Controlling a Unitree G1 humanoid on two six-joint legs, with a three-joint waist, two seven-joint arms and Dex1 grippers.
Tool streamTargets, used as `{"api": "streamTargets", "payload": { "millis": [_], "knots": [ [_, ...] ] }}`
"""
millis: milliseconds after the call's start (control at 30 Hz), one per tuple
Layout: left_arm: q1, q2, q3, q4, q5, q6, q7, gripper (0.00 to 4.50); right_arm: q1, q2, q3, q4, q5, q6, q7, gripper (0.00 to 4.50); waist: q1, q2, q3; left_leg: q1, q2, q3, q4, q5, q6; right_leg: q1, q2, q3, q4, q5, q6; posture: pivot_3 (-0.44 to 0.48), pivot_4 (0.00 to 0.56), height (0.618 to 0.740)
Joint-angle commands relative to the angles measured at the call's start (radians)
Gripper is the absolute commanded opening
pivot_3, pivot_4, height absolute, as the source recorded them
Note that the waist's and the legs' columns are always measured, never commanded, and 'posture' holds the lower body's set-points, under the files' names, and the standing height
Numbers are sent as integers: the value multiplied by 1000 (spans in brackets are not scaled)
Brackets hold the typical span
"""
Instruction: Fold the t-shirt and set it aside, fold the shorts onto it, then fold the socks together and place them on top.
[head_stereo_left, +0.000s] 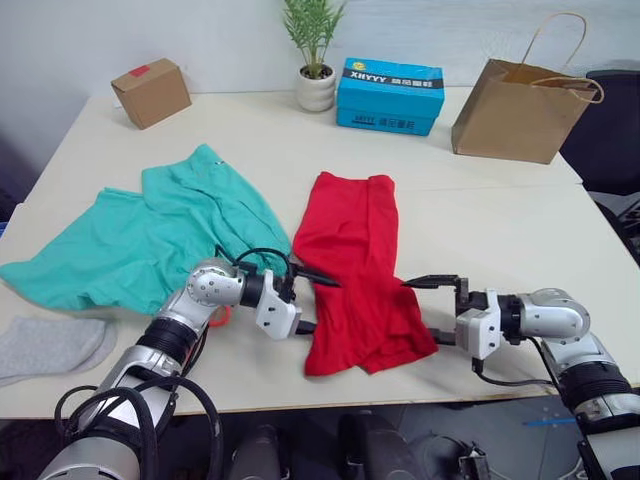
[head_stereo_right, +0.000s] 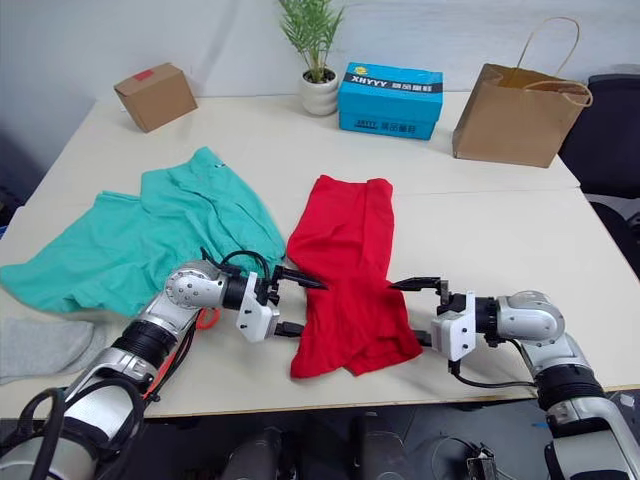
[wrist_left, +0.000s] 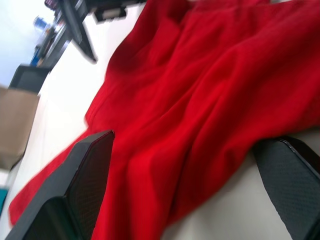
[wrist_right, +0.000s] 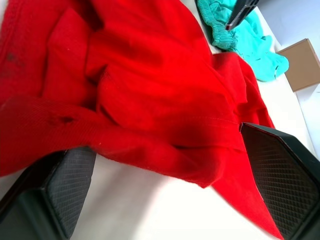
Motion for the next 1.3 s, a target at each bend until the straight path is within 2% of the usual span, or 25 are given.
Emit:
{"api": "streamTargets", "payload": {
  "millis": [33,233,267,400,567,633,700,733,867,1100,1300],
  "knots": [
    [30,5,-34,-32,-10,1,-31,4500,0,11,37,-36,-6,1,-12,3918,0,0,0,0,0,0,0,0,0,0,0,0,0,0,0,0,150,740],
    [71,-20,-35,-28,-73,93,-61,4500,9,0,83,-14,50,-22,11,1806,3,0,0,0,0,0,0,0,0,0,0,0,0,0,0,0,150,740],
    [76,-20,-34,-28,-77,104,-68,4090,12,-1,87,-21,55,-18,11,1447,3,0,0,0,0,0,0,0,0,0,0,0,1,0,0,0,150,740],
    [106,-22,-22,-79,-144,175,-103,2947,35,-4,98,-73,85,23,18,16,3,0,0,0,0,0,1,0,0,0,0,0,1,0,0,0,150,740],
    [190,7,-30,-197,-186,267,-171,1339,99,-22,95,-185,140,156,35,0,3,0,0,-1,0,-1,1,0,0,0,0,0,1,0,-1,0,150,740],
    [226,22,-13,-254,-224,317,-184,865,126,-36,89,-253,168,211,45,0,1,0,0,-1,1,-1,1,0,0,0,0,0,1,0,-1,0,150,740],
    [269,47,15,-343,-286,422,-189,200,168,-67,79,-347,223,295,67,0,1,0,0,0,1,-1,1,0,0,0,0,0,2,-1,-1,0,150,740],
    [297,72,30,-405,-322,488,-193,14,201,-102,76,-417,268,361,90,0,2,1,0,-1,1,-1,1,0,0,-1,0,0,2,-1,-1,0,150,740],
    [379,165,72,-591,-382,625,-210,14,313,-213,23,-630,389,584,114,0,4,1,0,-2,1,-4,1,0,-1,-1,-1,0,2,-1,-2,0,150,740],
    [424,257,157,-727,-437,796,-218,14,524,-410,-92,-846,507,882,190,0,8,1,0,-2,0,-6,1,0,0,1,-1,-1,1,-1,-2,0,150,740],
    [481,311,156,-803,-429,862,-247,14,594,-462,-128,-962,557,1098,204,0,3,1,0,-2,1,-6,-1,0,-1,1,1,-2,-1,-1,-2,0,150,740]
  ]
}}
